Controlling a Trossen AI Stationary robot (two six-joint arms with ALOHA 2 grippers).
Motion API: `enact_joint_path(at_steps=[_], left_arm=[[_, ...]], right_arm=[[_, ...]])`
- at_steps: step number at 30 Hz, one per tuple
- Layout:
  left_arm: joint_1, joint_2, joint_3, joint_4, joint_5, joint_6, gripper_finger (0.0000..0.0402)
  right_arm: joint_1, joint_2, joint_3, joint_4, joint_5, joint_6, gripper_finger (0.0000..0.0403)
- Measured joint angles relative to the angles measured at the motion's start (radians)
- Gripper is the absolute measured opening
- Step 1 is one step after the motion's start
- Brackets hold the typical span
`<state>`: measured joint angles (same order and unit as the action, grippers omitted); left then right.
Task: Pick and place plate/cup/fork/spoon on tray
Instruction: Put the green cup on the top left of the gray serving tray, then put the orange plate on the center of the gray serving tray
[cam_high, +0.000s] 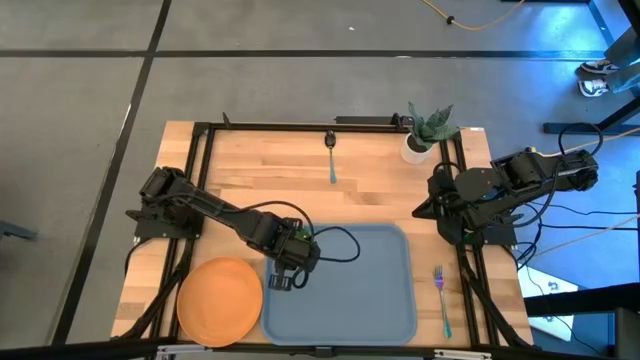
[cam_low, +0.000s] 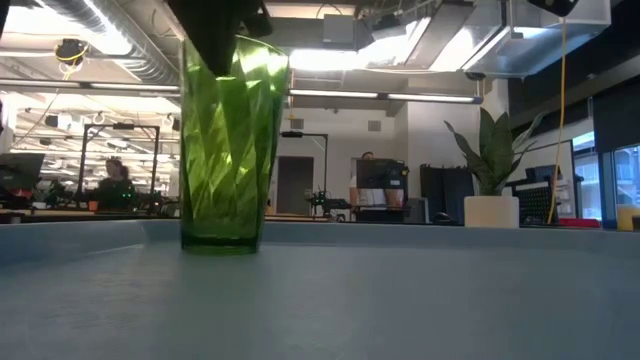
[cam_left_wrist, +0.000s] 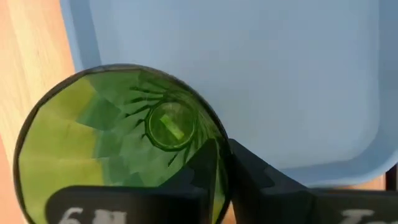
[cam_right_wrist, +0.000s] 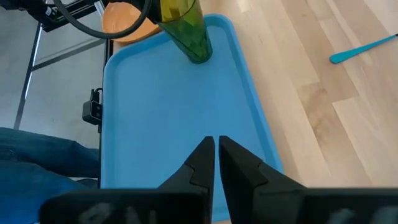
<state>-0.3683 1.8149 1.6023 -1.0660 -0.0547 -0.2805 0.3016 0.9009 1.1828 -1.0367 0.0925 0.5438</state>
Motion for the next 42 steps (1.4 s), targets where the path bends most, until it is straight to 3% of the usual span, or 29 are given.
enact_joint_path(at_steps=[25, 42], left_arm=[[0.002, -0.051, 0.001, -0.03, 0.008, -0.031, 0.0045], [0.011, -0.144, 0.151, -0.112, -0.219, -0.03, 0.0046]], right_arm=[[0.0, 0.0, 0.0, 0.0, 0.0, 0.001, 0.0029], [0.0, 0.001, 0.0, 0.056, 0.002, -0.004, 0.0029]])
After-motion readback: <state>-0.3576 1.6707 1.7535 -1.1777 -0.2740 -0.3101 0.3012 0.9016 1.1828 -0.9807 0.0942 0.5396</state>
